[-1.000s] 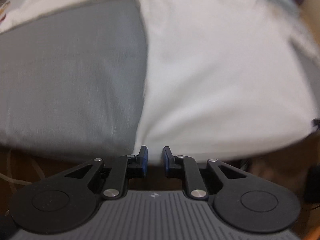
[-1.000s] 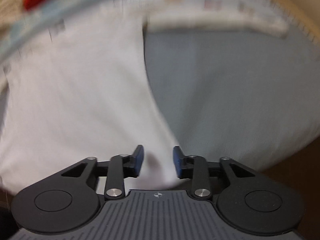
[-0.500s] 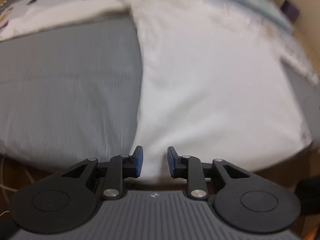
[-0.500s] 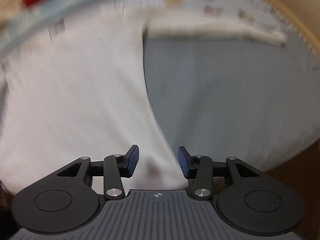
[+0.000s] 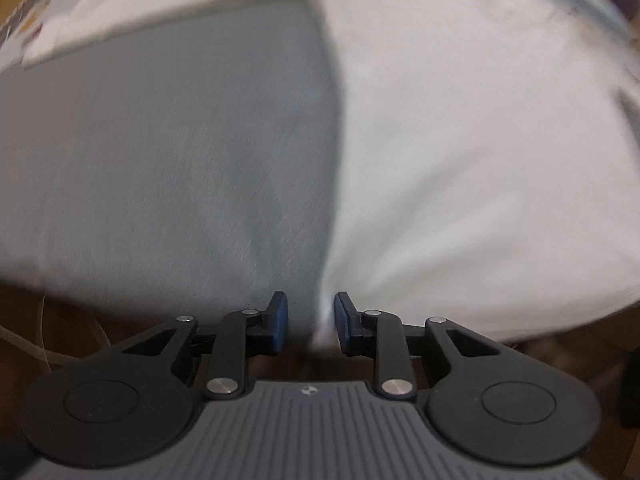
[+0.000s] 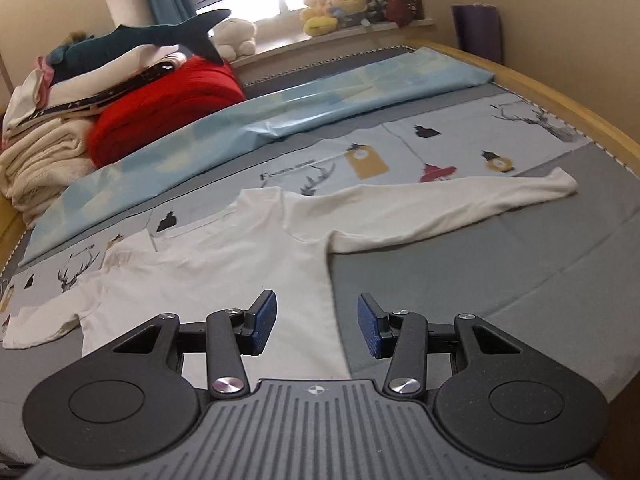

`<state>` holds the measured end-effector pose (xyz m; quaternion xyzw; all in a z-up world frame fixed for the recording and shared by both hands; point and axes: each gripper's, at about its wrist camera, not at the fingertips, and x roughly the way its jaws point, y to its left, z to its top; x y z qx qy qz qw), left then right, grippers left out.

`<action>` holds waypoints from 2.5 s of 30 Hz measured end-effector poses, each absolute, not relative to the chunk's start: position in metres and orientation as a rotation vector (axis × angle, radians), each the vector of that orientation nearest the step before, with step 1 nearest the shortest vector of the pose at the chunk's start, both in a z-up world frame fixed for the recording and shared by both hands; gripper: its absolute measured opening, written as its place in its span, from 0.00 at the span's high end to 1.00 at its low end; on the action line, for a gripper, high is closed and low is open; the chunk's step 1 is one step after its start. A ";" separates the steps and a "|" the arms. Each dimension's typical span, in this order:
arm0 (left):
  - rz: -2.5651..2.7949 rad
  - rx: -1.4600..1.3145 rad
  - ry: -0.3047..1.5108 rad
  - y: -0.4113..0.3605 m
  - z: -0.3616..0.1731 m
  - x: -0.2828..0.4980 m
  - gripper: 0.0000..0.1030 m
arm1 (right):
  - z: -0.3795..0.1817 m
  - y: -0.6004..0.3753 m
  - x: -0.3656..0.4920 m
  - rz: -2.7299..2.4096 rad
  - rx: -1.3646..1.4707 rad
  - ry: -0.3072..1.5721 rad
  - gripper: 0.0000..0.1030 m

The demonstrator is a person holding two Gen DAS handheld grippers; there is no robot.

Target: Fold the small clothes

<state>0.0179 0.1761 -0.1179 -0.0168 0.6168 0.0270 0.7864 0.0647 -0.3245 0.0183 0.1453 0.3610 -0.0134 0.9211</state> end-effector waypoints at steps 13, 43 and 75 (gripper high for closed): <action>0.072 -0.045 1.275 0.169 -0.105 0.030 0.71 | 0.013 -0.290 0.078 0.017 0.207 0.756 0.51; 0.467 -0.560 0.749 0.426 -0.094 0.193 0.88 | 0.008 -0.237 0.111 0.034 0.088 0.767 1.00; 0.803 -1.142 0.555 0.557 -0.144 0.149 0.96 | -0.014 -0.173 0.158 0.070 0.045 0.874 0.99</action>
